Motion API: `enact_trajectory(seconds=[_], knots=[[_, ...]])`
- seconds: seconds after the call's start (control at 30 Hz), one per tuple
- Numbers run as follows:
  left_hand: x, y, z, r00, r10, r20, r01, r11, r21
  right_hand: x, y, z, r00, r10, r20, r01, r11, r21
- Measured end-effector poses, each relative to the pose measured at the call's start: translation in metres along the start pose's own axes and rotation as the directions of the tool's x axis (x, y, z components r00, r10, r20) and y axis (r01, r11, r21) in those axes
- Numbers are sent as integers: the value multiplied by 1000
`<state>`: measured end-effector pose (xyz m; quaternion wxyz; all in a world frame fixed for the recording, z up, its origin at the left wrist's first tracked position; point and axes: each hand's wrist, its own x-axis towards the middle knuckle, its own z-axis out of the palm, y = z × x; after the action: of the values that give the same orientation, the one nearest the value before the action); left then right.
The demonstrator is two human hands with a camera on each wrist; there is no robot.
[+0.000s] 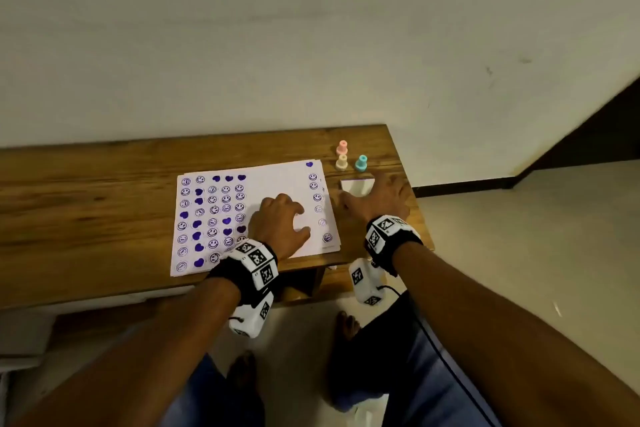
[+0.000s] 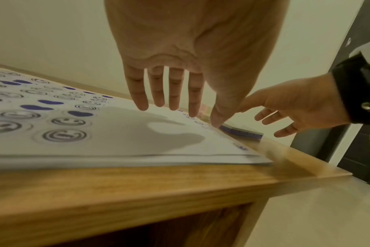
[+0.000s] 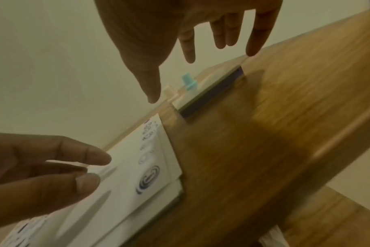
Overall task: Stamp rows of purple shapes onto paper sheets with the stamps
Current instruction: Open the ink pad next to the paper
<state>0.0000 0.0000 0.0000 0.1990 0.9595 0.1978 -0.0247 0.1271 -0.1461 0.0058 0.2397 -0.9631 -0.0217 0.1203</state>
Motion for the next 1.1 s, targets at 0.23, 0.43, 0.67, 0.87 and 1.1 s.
enact_trajectory(seconds=[0.23, 0.43, 0.67, 0.87, 1.1], knots=[[6, -2, 9, 998, -21, 64, 16, 997, 79, 2, 6, 10, 999, 14, 47, -11, 998, -55], [7, -2, 10, 999, -20, 50, 17, 998, 63, -1, 7, -4, 999, 13, 36, -14, 999, 38], [8, 8, 0, 993, 98, -60, -105, 986, -127, -20, -5, -14, 993, -111, 33, 111, 994, 2], [19, 17, -17, 985, 170, -20, -171, 967, -188, -45, -18, -10, 956, -282, 84, 289, 954, -77], [16, 9, -18, 981, 182, -74, -191, 969, -154, -48, -22, -4, 943, -317, 105, 320, 947, -15]])
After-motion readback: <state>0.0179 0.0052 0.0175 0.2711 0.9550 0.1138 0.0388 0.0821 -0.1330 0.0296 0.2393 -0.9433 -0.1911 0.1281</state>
